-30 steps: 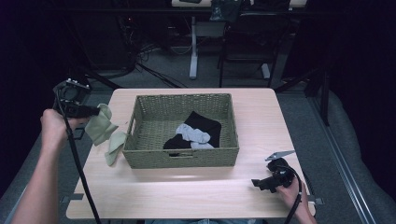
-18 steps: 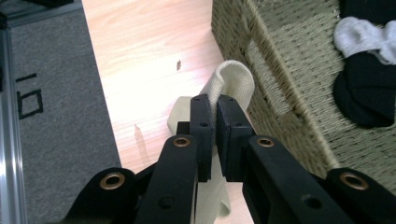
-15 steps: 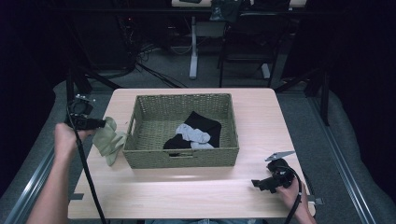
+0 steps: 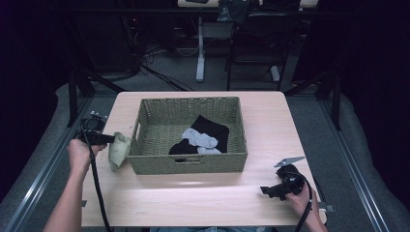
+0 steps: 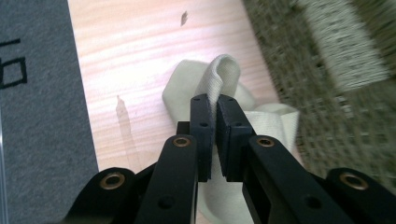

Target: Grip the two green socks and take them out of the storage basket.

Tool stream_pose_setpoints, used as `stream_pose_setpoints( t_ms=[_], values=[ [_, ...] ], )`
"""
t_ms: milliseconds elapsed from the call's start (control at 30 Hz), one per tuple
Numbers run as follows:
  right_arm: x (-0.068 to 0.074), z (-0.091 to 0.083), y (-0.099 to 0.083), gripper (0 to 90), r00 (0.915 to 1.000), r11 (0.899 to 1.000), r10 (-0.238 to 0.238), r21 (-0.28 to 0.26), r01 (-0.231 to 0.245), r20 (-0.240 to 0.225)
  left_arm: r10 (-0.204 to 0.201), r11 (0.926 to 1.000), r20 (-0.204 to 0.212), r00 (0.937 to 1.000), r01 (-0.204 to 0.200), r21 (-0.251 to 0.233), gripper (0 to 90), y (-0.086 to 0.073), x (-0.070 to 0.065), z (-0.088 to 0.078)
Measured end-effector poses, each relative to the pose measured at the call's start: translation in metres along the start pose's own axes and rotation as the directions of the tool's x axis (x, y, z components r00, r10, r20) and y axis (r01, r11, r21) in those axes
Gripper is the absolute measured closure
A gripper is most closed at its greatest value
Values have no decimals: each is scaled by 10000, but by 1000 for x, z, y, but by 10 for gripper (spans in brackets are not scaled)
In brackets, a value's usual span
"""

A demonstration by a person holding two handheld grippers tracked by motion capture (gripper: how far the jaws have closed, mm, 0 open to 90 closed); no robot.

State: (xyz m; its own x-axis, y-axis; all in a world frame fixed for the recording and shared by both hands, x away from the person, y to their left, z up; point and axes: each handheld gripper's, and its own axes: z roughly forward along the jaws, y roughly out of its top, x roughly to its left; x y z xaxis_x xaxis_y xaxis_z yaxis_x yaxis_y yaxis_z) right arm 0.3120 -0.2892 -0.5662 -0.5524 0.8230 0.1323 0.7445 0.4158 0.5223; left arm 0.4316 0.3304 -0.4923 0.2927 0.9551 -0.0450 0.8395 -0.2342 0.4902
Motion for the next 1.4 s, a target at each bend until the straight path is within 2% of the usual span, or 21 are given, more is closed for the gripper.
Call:
stream_pose_setpoints(
  t_ms=[133, 233, 400, 467, 600, 667, 733, 767, 800, 833, 867, 967, 1000, 1067, 1100, 1233, 1400],
  values=[
    [0, 0, 0, 22, 10000, 10000, -14, -77, 14, -20, -206, 9998, -36, 9998, 206, 81, 854, -7, 3, 13],
    [0, 0, 0, 22, 10000, 10000, -14, -27, 14, 2, -360, 9989, 43, 9993, 358, 314, 850, -12, 5, 24],
    [0, 0, 0, 23, 10000, 10000, 13, -21, -13, 69, -490, 9967, -76, 9988, 494, 651, 839, -20, 6, 42],
    [0, 0, 0, 23, 10000, 10000, -3, -25, 3, -15, -505, 9958, -88, 9987, 510, 756, 837, -21, 6, 45],
    [0, 0, 0, 23, 10000, 10000, 25, 6, -25, -5, -695, 9957, -18, 9976, 694, 607, 811, -24, 9, 48],
    [0, 0, 0, 23, 10000, 10000, -21, 6, 21, 9, -796, 9958, 93, 9968, 791, 462, 739, -26, 11, 45],
    [0, -1, 0, 23, 10000, 10000, 12, -75, -12, 36, -1021, 9946, 266, 9944, 1015, 235, 576, -29, 15, 37],
    [0, -1, 0, 23, 10000, 10000, 12, -75, -12, 36, -1021, 9946, 266, 9944, 1015, 235, 536, -29, 15, 37],
    [0, -1, 0, 23, 10000, 10000, 29, -86, -29, 44, -1177, 9931, 301, 9926, 1176, 20, 474, -32, 18, 31],
    [0, -1, 0, 23, 10000, 10000, 28, -87, -28, 44, -1177, 9931, 301, 9926, 1176, 20, 428, -32, 18, 31],
    [0, -1, 0, 23, 10000, 10000, 28, -87, -28, 44, -1252, 9920, 319, 9916, 1256, -96, 428, -33, 19, 28],
    [1, 0, -1, 23, 10000, 9998, 64, -175, -64, 1, -1259, 9909, 452, 9910, 1278, -420, 298, -38, 19, 15],
    [0, -1, -1, 23, 10000, 10000, -2, -83, 2, 49, -1259, 9892, 469, 9909, 1289, -697, 242, -41, 18, 6],
    [0, -1, -1, 23, 10000, 10000, 12, -76, -11, 50, -1218, 9882, 519, 9912, 1259, -871, 197, -44, 17, -3],
    [0, -1, -1, 23, 10000, 10000, 11, -66, -10, 51, -1218, 9882, 519, 9912, 1259, -871, 185, -44, 17, -3],
    [0, -1, 0, 23, 10000, 10000, -11, -47, 11, 29, -1015, 9875, 504, 9936, 1068, -1161, 156, -50, 10, -20],
    [1, -1, 0, 23, 10000, 10000, 5, -47, -5, 43, -657, 9847, 402, 9970, 713, -1589, 109, -61, -6, -35]
  ],
)
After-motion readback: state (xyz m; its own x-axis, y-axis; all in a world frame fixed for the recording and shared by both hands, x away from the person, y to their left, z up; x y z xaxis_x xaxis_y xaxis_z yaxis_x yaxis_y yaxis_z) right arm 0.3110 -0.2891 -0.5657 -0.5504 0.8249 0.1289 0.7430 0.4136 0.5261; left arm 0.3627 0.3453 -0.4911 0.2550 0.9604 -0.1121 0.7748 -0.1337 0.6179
